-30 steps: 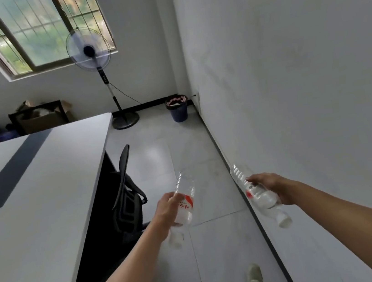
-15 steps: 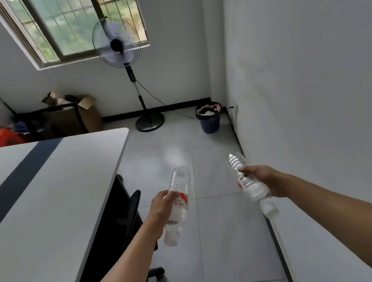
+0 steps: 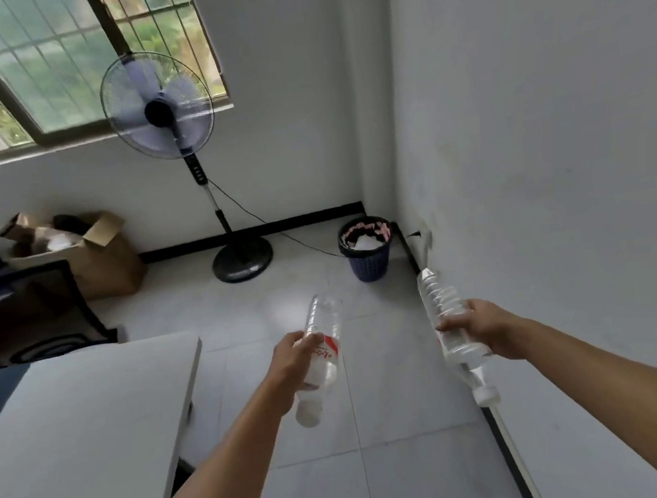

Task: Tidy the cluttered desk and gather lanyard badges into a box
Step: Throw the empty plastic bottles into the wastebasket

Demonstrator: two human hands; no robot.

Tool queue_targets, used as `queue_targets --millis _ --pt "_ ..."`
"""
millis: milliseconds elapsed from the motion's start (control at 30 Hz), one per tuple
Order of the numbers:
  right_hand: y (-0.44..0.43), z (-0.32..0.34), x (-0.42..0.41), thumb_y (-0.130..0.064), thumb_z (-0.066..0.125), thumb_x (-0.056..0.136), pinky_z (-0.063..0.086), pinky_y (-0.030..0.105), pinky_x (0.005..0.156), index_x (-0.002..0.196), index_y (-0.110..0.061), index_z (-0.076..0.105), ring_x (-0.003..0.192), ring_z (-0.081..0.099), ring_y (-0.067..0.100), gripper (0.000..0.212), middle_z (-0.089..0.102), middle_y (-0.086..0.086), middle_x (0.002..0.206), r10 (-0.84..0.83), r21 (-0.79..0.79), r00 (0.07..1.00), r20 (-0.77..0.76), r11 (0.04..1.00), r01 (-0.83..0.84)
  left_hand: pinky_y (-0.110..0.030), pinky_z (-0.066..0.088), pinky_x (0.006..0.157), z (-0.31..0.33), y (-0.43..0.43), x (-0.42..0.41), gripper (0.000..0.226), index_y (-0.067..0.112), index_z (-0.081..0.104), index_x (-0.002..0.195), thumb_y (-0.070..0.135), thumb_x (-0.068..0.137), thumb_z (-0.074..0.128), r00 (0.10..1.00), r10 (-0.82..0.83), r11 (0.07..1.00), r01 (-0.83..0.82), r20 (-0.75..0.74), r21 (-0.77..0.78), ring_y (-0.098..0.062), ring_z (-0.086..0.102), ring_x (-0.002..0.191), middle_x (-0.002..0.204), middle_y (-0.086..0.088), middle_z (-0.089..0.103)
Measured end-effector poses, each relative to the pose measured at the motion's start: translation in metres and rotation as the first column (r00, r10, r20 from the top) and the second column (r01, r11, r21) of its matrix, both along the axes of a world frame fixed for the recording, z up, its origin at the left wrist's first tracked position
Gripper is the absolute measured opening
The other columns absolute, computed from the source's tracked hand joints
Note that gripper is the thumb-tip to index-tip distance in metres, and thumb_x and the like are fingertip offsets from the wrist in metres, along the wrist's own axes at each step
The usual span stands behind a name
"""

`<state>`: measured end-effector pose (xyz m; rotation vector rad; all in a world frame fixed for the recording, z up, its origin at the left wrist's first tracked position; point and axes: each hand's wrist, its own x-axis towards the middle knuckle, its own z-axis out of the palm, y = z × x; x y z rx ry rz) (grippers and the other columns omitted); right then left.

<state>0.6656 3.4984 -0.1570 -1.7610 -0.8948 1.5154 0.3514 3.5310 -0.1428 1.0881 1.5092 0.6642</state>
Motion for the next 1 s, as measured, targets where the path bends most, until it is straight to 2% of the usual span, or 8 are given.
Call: queue_targets --millis 267,400,467,600,700,800,900,1000 --pt "0.200 -0.038 0.038 -0.030 0.079 0.078 0.054 0.031 0.050 0.099 -0.008 0.065 0.059 0.070 0.022 0.034 0.073 0.008 0.072 -0.081 -0.101 0.994 -0.071 0.992 0.074 -0.038 0.059 0.064 -0.030 0.207 0.058 0.027 0.019 0.053 0.115 0.032 0.092 0.060 0.998 -0.055 0.998 0.055 -0.001 -0.040 -0.028 0.065 0.086 0.104 -0.013 0.063" --pt "0.311 -0.048 0.062 -0.040 0.075 0.080 0.055 0.031 0.053 0.102 -0.014 0.062 0.062 0.070 0.022 0.037 0.072 0.009 0.080 -0.081 -0.110 0.997 -0.011 0.991 0.079 -0.040 0.059 0.064 -0.034 0.302 0.081 0.024 0.018 0.054 0.113 0.031 0.093 0.058 0.999 -0.019 0.997 0.017 -0.027 -0.081 -0.028 0.064 0.086 0.102 -0.013 0.063" --pt "0.382 -0.046 0.078 -0.038 0.073 0.080 0.053 0.028 0.050 0.106 -0.015 0.061 0.064 0.070 0.021 0.036 0.071 0.009 0.086 -0.061 -0.103 0.998 -0.016 0.993 0.059 -0.038 0.059 0.062 -0.032 0.364 0.092 0.025 0.018 0.054 0.114 0.031 0.093 0.058 1.000 0.004 0.997 -0.005 -0.012 -0.078 -0.028 0.065 0.086 0.100 -0.012 0.064" --pt "0.469 -0.046 0.089 -0.030 0.071 0.076 0.054 0.033 0.061 0.114 -0.015 0.057 0.087 0.068 0.029 0.044 0.067 0.013 0.104 0.020 -0.125 0.998 0.065 0.992 -0.012 -0.036 0.057 0.058 -0.032 0.432 0.099 0.020 0.018 0.056 0.109 0.030 0.093 0.057 0.997 0.075 0.989 -0.075 -0.002 -0.124 -0.027 0.064 0.084 0.097 -0.011 0.064" --pt "0.551 -0.056 0.094 -0.025 0.070 0.071 0.054 0.035 0.066 0.117 -0.012 0.056 0.088 0.067 0.030 0.050 0.066 0.015 0.104 0.067 -0.111 0.994 0.084 0.992 -0.058 -0.038 0.056 0.060 -0.041 0.503 0.098 0.017 0.016 0.059 0.102 0.029 0.092 0.055 0.990 0.137 0.981 -0.132 0.025 -0.144 -0.033 0.066 0.085 0.097 -0.014 0.065" --pt "0.626 -0.075 0.101 -0.016 0.065 0.077 0.054 0.035 0.065 0.119 -0.013 0.053 0.086 0.065 0.031 0.044 0.064 0.016 0.104 0.060 -0.151 0.995 0.082 0.987 -0.047 -0.039 0.056 0.062 -0.056 0.582 0.100 0.020 0.014 0.060 0.100 0.028 0.088 0.052 0.989 0.147 0.972 -0.142 0.017 -0.187 -0.040 0.066 0.091 0.099 -0.018 0.066" --pt "0.687 -0.103 0.111 -0.016 0.065 0.079 0.051 0.029 0.057 0.116 -0.007 0.058 0.075 0.065 0.027 0.038 0.066 0.014 0.094 0.014 -0.198 0.997 0.079 0.980 0.002 -0.044 0.056 0.068 -0.076 0.653 0.106 0.017 0.016 0.060 0.097 0.026 0.085 0.052 0.993 0.119 0.971 -0.112 0.023 -0.211 -0.036 0.065 0.087 0.099 -0.017 0.065" --pt "0.750 -0.121 0.122 -0.020 0.072 0.077 0.054 0.037 0.066 0.109 -0.002 0.064 0.080 0.066 0.031 0.037 0.068 0.016 0.096 -0.091 -0.227 0.992 0.087 0.968 0.109 -0.051 0.056 0.078 -0.092 0.738 0.117 0.013 0.022 0.060 0.098 0.024 0.087 0.056 0.999 0.046 0.971 -0.042 0.010 -0.234 -0.032 0.064 0.094 0.103 -0.013 0.064"
